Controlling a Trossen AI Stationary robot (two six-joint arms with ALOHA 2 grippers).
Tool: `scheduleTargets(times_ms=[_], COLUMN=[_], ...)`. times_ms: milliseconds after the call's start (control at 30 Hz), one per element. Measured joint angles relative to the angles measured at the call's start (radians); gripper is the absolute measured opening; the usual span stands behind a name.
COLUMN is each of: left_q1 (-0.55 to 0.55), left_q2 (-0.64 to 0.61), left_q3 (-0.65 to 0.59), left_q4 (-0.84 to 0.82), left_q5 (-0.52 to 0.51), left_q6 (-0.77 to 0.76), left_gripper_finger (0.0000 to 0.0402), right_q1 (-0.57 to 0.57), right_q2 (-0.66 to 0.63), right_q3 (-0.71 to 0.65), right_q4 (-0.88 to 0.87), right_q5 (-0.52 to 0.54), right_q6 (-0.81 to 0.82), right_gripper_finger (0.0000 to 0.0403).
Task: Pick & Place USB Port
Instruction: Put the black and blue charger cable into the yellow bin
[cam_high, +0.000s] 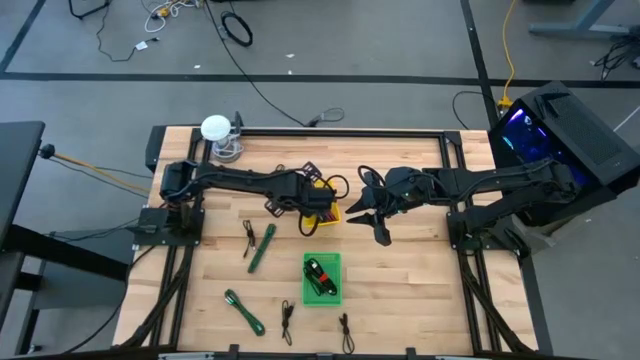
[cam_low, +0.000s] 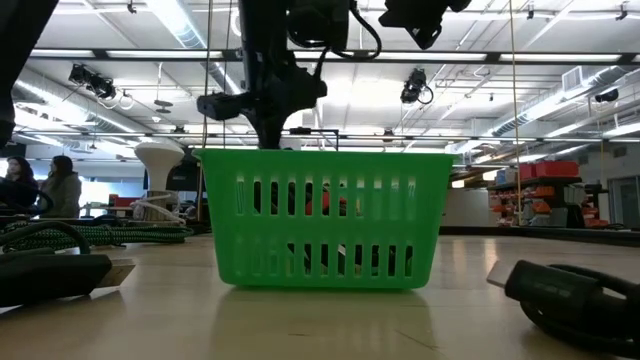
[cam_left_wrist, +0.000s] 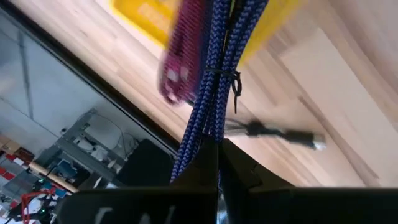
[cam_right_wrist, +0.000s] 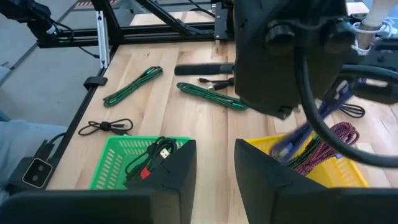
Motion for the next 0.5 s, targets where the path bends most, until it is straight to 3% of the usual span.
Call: scheduleTargets(times_ms=[500], left_q1=[-0.014], left_q2=[0.056], left_q3=[0.0], left_q4=[0.085], left_q5=[0.084], left_q6=[0.023], left_gripper_finger=[0.0004], right_q1=[0.0], right_q2=[0.0], right_q3=[0.0], right_q4=[-0.001], right_q5=[0.0], right_q6=[0.0], right_gripper_finger=[0.0111])
